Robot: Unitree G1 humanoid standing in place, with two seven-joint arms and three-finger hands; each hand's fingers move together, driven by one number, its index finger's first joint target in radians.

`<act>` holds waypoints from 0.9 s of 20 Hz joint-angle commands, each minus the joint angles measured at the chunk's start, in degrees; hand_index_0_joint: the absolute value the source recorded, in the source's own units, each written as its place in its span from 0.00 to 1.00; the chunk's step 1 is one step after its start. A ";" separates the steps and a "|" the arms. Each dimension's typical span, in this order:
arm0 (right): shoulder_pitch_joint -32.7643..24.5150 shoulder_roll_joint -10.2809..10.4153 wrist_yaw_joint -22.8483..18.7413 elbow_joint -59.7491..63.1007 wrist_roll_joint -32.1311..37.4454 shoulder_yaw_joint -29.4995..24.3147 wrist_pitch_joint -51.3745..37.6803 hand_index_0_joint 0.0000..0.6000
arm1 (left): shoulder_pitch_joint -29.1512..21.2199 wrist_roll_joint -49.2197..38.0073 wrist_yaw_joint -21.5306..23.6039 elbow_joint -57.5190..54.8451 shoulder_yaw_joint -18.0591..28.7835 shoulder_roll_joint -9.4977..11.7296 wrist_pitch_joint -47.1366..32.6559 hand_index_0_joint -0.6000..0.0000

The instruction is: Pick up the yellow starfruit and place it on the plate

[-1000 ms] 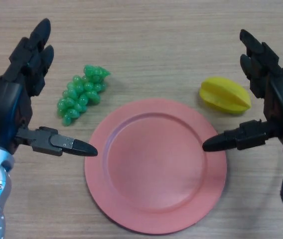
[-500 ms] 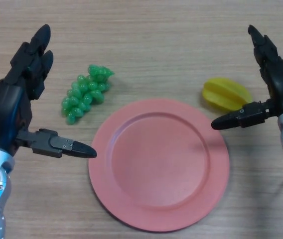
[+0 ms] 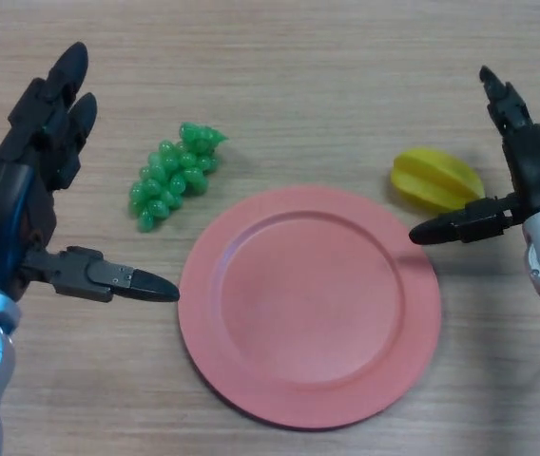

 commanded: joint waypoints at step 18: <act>-6.61 -5.21 -14.16 -1.22 -15.16 -1.39 -9.59 1.00 | -2.44 -0.18 0.73 -1.46 4.32 2.74 -8.04 1.00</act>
